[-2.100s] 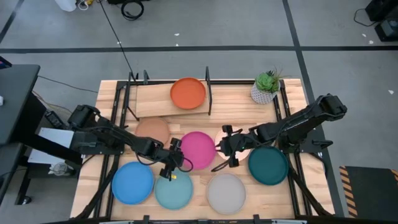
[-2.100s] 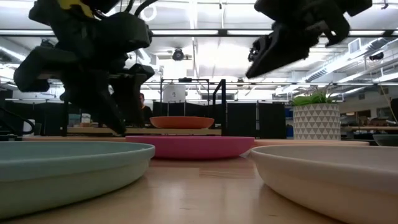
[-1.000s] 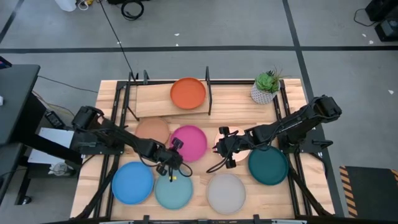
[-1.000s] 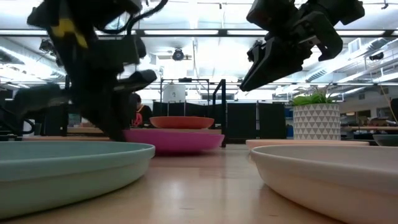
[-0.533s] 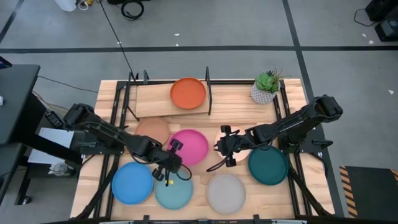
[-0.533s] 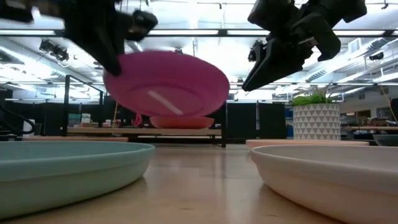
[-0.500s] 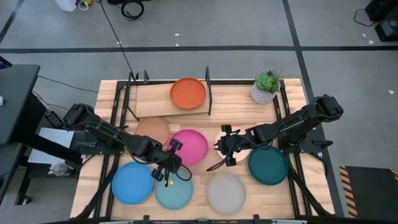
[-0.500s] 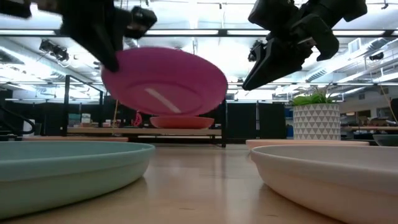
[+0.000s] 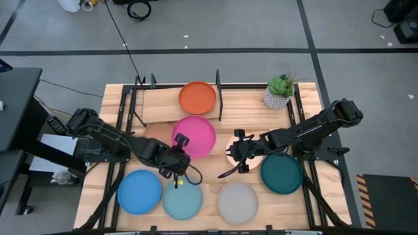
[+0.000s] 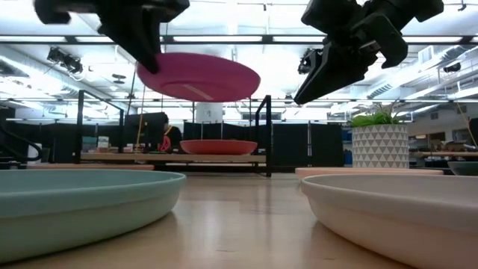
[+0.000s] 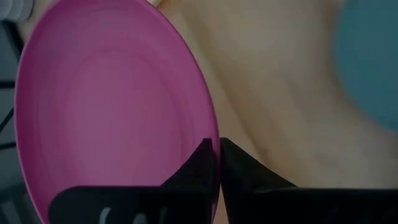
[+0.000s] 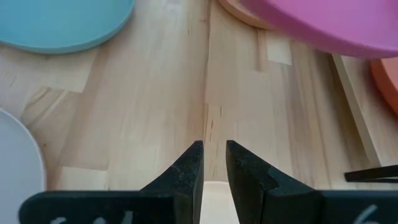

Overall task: Place and stack plates onto a shelf
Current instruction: Stack the pink plate on the orange plate

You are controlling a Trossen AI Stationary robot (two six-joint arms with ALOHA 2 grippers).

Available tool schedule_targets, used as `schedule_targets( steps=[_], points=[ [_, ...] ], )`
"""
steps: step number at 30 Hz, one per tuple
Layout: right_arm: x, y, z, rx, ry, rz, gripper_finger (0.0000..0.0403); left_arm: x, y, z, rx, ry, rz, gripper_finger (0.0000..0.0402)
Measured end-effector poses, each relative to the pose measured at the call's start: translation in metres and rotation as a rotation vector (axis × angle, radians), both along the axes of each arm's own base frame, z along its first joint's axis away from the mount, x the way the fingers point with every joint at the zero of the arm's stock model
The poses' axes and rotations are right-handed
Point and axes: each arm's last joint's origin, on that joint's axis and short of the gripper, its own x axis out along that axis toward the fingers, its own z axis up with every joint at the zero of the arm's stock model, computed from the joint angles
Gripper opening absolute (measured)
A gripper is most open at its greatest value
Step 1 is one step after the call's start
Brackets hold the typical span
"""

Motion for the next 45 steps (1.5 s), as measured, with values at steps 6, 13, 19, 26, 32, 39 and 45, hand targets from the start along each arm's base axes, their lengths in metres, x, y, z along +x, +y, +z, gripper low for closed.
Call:
schedule_targets(
  steps=[6,13,19,26,32,39,45],
  points=[
    [0.0,0.0,0.0,0.0,-0.002,0.001,0.0074,0.008,0.028,0.0,0.021,0.012,0.069,0.0017],
    [0.0,0.0,0.0,-0.001,-0.002,0.003,0.0074,0.017,0.06,0.001,0.041,0.001,0.123,0.0018],
    [0.0,0.001,0.0,0.0,-0.002,0.004,0.0074,0.021,0.09,0.002,0.056,0.002,0.179,0.0018],
    [0.0,0.001,0.0,0.0,-0.002,0.004,0.0074,0.03,0.132,0.005,-0.018,-0.065,0.191,0.0018],
    [0.0,0.001,0.0,0.002,-0.001,0.007,0.0074,0.029,0.169,0.007,-0.071,-0.111,0.226,0.0018],
    [0.0,0.001,0.0,0.003,0.002,0.006,0.0074,0.032,0.198,-0.004,-0.068,-0.101,0.267,0.0018],
    [-0.001,0.003,-0.001,0.005,0.006,0.014,0.0074,0.044,0.209,-0.023,-0.062,-0.072,0.25,0.0018]
  ],
)
